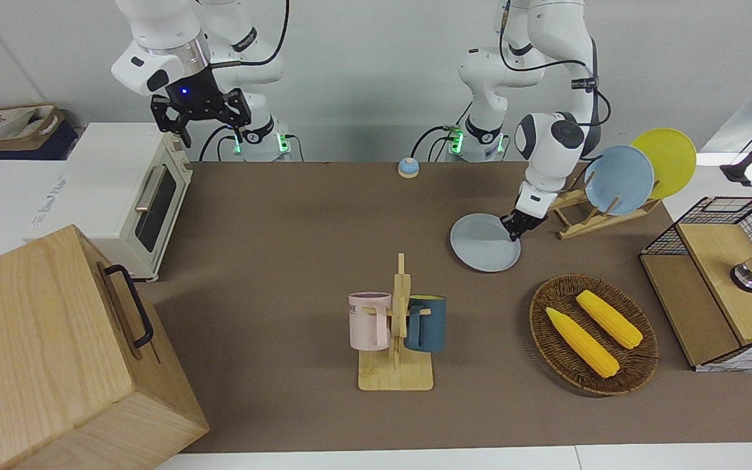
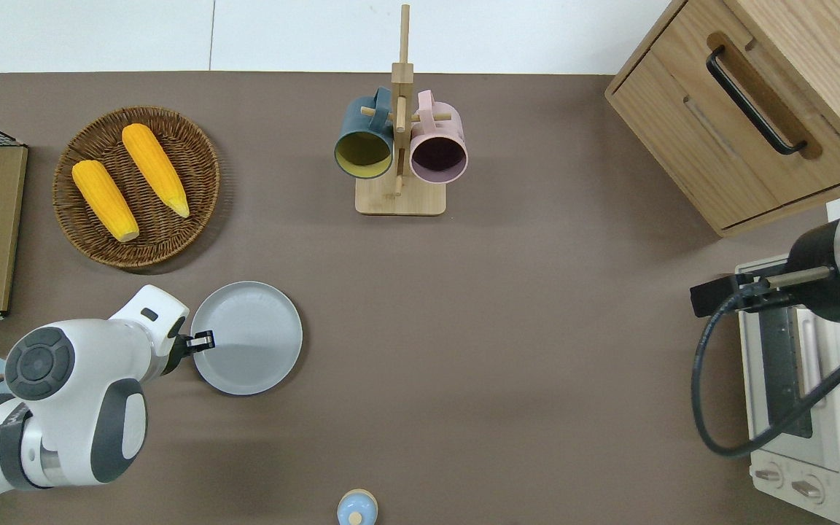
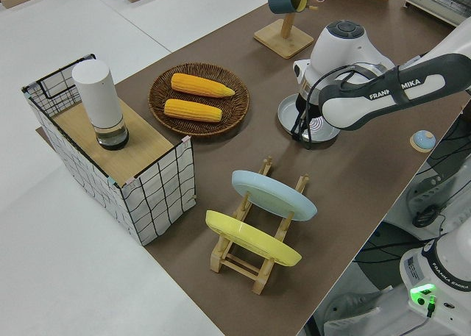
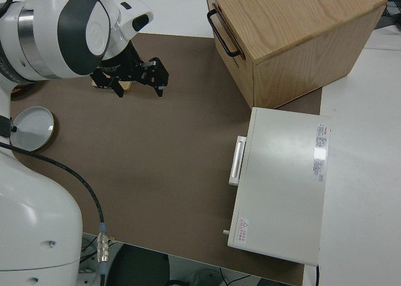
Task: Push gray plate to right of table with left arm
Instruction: 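Push the gray plate with the left gripper across the table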
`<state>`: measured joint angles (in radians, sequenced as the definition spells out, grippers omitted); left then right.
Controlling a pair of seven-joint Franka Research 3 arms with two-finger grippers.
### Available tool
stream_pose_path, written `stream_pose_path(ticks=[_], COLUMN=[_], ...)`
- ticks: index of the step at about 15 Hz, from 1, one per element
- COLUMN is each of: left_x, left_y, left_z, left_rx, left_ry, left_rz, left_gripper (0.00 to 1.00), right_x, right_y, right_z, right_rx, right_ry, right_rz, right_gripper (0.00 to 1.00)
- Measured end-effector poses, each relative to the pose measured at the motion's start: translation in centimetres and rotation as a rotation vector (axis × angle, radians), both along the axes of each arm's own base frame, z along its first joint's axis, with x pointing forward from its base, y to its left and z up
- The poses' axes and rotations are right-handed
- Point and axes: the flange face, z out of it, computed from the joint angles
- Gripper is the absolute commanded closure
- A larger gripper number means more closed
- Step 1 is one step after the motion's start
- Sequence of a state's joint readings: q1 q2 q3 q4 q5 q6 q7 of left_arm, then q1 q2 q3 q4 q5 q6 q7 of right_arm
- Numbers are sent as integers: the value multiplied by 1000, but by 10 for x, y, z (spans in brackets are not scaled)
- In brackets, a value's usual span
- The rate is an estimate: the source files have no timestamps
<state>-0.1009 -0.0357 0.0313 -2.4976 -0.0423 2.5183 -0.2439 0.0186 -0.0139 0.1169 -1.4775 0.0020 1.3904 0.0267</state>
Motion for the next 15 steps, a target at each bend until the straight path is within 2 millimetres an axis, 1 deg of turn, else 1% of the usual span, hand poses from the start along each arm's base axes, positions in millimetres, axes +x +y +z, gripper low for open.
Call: stream_pose_path(ticks=[3,10,11,15], left_x=[-1,-10,-10,-9], left_y=[-17,-91,-98,-139], left_z=[1,2,2,0], left_rx=[-5,-19,-20,-35], left_ry=[-2,-5,-5,-2], left_rz=[44,135,143,194], left_gripper=[1000,1000,1000,1000], right_x=[0,0,0,0], right_y=[0,0,0,0], right_z=[0,0,0,0], right_rx=[0,0,0,0], right_ry=[0,0,0,0], right_rz=[0,0,0,0], right_gripper=[17,17,17,17])
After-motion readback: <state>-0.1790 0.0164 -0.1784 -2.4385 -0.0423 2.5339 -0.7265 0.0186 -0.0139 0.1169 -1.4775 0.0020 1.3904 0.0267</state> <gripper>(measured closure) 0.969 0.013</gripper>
